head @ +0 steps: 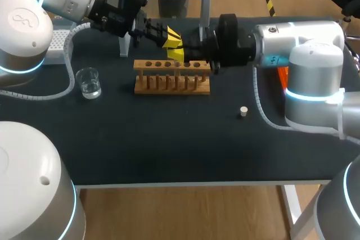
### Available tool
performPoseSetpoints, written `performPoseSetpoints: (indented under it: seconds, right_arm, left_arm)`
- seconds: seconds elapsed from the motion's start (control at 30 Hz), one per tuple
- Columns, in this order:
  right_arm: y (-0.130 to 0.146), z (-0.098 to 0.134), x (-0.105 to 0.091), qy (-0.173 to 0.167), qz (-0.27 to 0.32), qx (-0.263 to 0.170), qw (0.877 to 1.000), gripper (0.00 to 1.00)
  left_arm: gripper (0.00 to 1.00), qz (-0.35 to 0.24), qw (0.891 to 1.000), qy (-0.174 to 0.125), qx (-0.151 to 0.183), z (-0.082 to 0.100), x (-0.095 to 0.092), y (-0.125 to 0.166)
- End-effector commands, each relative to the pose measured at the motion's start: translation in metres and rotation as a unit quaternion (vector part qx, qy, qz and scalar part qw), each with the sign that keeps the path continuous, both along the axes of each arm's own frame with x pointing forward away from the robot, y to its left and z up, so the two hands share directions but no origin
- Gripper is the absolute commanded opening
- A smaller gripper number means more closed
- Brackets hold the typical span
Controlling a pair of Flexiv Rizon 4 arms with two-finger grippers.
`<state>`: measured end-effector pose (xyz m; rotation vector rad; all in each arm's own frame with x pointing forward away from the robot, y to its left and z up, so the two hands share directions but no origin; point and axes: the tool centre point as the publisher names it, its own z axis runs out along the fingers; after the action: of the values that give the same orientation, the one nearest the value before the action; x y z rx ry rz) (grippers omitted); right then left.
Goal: Invert the test tube, pick up the pipette, mount the tip to pipette, aspirate from beaker and dispense into the tube, eject the tip, return the pipette, and cap with the stopper.
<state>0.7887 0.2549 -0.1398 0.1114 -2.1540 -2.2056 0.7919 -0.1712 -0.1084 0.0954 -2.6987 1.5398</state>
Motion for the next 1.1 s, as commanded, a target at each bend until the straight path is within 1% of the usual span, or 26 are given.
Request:
performPoseSetpoints:
  seconds: [0.03,0.2,0.4,0.73,0.9,1.1]
  right_arm:
    - [-0.005,-0.001,-0.003,-0.001,0.002,-0.002,1.000,0.00]
    - [-0.021,-0.006,-0.006,-0.002,0.002,-0.005,1.000,0.00]
    - [-0.053,-0.011,-0.010,-0.008,0.002,-0.005,1.000,0.00]
    - [-0.132,-0.021,-0.019,-0.017,0.005,0.002,1.000,0.00]
    - [-0.162,-0.030,-0.025,-0.022,0.009,0.002,1.000,0.00]
    - [-0.195,-0.042,-0.026,-0.022,0.008,0.001,1.000,0.00]
  left_arm:
    - [1.00,0.000,1.000,0.001,0.000,0.000,0.003,0.002]
    - [1.00,0.000,1.000,0.001,0.000,0.000,0.003,0.002]
    - [1.00,0.000,1.000,0.001,0.000,0.000,0.003,0.002]
    - [1.00,0.000,1.000,0.001,0.000,0.000,0.003,0.002]
    - [1.00,0.000,1.000,0.001,0.000,0.000,0.003,0.002]
    - [1.00,0.000,1.000,0.001,0.000,0.000,0.003,0.002]
